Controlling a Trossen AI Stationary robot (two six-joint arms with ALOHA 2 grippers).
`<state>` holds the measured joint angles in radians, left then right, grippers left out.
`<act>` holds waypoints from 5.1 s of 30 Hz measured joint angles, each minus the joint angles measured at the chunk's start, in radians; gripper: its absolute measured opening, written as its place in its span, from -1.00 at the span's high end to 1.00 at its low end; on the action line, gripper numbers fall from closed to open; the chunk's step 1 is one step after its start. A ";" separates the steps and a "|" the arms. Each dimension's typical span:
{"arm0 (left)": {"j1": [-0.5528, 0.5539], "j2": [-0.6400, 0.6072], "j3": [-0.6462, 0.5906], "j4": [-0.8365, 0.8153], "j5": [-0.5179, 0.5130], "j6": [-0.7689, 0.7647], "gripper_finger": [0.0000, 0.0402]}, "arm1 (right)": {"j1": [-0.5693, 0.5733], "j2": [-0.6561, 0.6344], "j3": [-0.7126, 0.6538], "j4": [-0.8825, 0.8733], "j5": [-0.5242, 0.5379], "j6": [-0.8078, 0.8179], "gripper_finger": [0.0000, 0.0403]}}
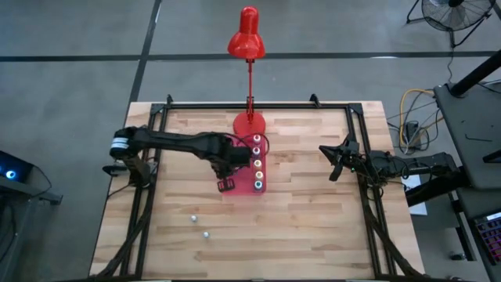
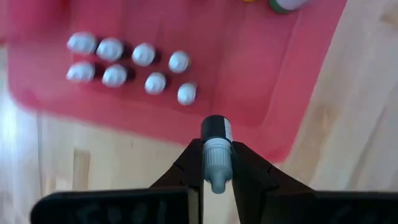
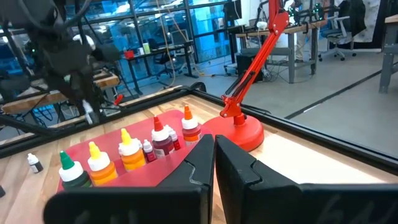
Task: Pick & Place food coloring
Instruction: Put the small black food coloring bottle into the pink bin
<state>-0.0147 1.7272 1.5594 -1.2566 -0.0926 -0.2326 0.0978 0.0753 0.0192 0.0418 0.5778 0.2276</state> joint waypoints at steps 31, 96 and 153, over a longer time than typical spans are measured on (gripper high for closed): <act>0.034 0.142 -0.148 0.267 -0.003 0.311 0.87 | 0.000 0.000 0.000 0.000 0.000 0.000 0.96; -0.066 0.052 0.108 -0.139 0.039 -0.371 0.46 | -0.001 0.002 0.000 0.000 0.000 0.000 0.96; -0.509 -0.134 -0.596 0.389 0.206 -1.542 0.46 | 0.000 0.004 0.000 0.000 0.000 0.000 0.96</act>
<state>-0.5236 1.5936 0.9633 -0.8678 0.1131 -1.7744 0.0978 0.0795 0.0189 0.0421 0.5778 0.2276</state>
